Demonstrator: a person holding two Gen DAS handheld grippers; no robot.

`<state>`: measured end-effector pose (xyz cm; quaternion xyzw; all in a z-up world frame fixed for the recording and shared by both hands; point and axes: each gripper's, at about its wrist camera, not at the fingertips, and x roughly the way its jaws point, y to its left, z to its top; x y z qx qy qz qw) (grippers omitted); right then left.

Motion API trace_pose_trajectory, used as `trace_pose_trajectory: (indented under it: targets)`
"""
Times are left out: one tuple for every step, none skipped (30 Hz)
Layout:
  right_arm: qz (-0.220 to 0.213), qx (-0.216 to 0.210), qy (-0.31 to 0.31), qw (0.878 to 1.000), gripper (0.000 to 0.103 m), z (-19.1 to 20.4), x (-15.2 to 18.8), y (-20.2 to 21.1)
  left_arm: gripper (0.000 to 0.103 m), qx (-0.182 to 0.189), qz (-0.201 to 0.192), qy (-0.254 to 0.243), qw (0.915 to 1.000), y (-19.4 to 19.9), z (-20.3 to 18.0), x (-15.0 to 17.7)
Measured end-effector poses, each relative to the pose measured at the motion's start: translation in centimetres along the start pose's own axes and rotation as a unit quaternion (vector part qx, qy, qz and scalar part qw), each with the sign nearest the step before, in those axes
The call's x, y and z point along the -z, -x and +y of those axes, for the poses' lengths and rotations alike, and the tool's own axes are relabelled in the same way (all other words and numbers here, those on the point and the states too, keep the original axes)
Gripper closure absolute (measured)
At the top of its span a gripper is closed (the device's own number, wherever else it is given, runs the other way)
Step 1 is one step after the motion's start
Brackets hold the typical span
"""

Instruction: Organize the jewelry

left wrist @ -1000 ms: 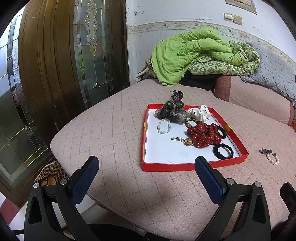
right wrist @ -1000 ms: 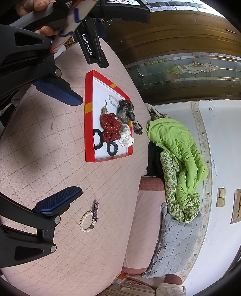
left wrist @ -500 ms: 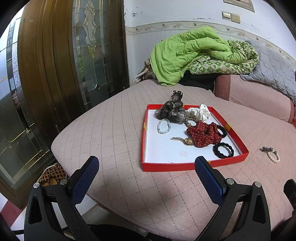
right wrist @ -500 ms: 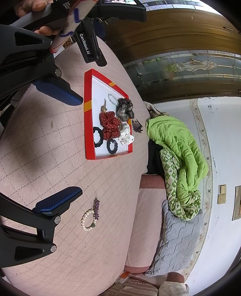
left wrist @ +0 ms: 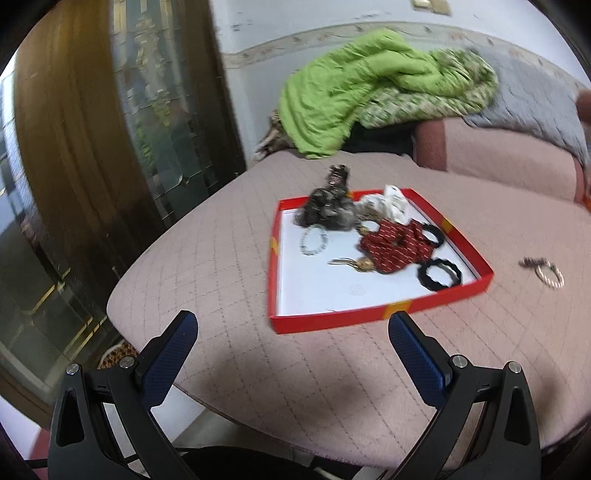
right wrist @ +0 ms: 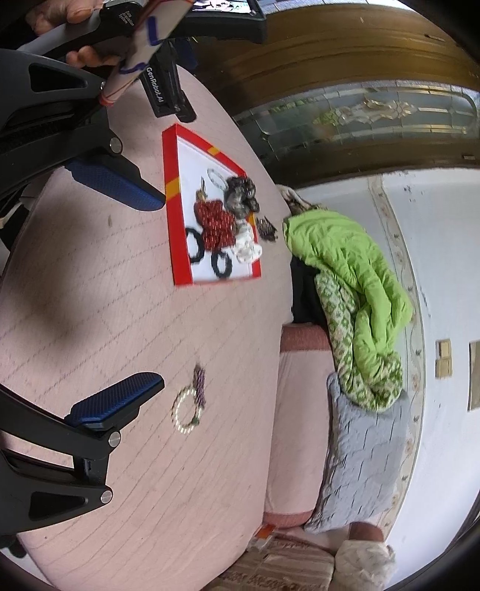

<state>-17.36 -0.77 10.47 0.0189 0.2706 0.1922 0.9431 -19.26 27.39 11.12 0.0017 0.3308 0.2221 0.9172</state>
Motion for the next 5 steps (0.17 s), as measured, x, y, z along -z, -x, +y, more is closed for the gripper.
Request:
trace_pose_trajectory:
  targets:
    - [-0.001,0.005,-0.005,1.000,0.011,-0.6,0.0,0.3,0.000,0.006,0.004,-0.003,1.0000,0.2,-0.4,-0.1]
    - [-0.002,0.009,-0.010,1.000,0.011,-1.3,0.0,0.7,0.000,0.015,0.008,-0.002,0.9999,0.3,-0.8,-0.3]
    - [-0.005,0.018,-0.018,1.000,0.011,-2.2,0.1,1.1,0.000,0.035,0.013,0.001,0.9993,0.5,-1.1,-0.6]
    - [-0.007,0.028,-0.025,0.999,0.011,-3.2,0.1,1.5,0.000,0.054,0.018,0.000,0.9984,0.6,-1.7,-1.0]
    - [-0.007,0.036,-0.031,0.999,0.011,-4.0,0.1,1.7,0.000,0.067,0.021,-0.004,0.9976,1.0,-2.8,-1.3]
